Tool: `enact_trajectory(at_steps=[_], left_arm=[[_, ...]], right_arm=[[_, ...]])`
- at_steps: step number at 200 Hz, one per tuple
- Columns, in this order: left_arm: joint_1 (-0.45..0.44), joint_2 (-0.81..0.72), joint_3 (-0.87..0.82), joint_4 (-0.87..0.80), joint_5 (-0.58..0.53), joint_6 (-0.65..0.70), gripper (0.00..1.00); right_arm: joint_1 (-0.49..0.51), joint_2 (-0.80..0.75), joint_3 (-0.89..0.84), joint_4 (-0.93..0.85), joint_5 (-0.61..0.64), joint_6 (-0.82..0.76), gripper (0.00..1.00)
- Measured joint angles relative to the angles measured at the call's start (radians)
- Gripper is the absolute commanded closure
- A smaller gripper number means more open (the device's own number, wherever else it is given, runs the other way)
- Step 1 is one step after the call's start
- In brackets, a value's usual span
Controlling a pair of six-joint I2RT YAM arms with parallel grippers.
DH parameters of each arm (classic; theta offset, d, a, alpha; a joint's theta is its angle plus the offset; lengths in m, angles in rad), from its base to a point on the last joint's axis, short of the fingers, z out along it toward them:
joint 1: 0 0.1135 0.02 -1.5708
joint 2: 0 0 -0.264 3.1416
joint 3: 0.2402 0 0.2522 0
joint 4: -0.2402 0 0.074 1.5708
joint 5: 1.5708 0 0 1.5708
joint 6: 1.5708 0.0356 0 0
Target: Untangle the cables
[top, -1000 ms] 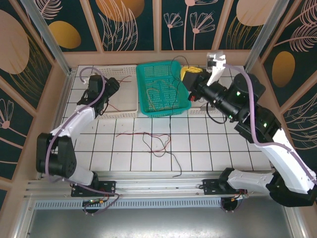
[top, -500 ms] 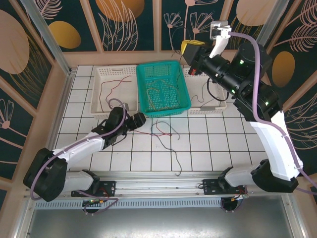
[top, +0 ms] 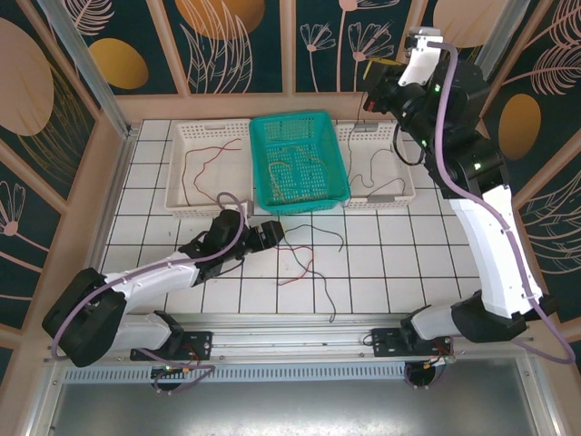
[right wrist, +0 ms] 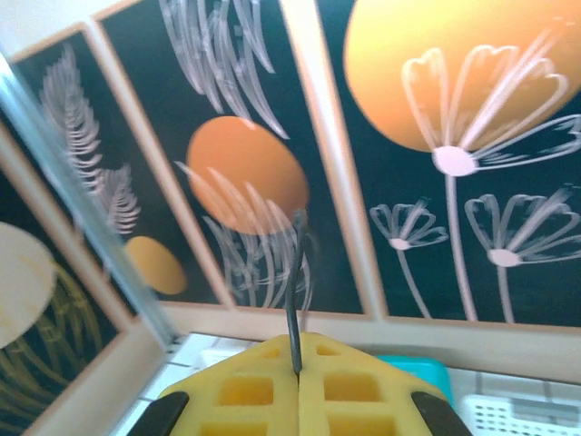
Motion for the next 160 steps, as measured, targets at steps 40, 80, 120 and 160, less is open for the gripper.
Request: enact_trajectory(at_steps=[40, 80, 120, 160], left_arm=[[-0.009, 0.0, -0.021, 0.0, -0.001, 0.0, 0.19], [-0.021, 0.0, -0.023, 0.001, -0.013, 0.0, 0.2], [-0.034, 0.004, -0.035, 0.018, -0.019, -0.004, 0.2], [-0.043, 0.005, -0.038, 0.021, -0.022, -0.008, 0.2]], right_arm=[[-0.096, 0.043, -0.032, 0.058, 0.051, -0.027, 1.0], [-0.165, 0.122, -0.082, 0.109, 0.071, -0.032, 1.0], [-0.204, 0.182, -0.1, 0.144, 0.099, -0.04, 1.0], [-0.23, 0.205, -0.28, 0.217, 0.114, -0.026, 1.0]])
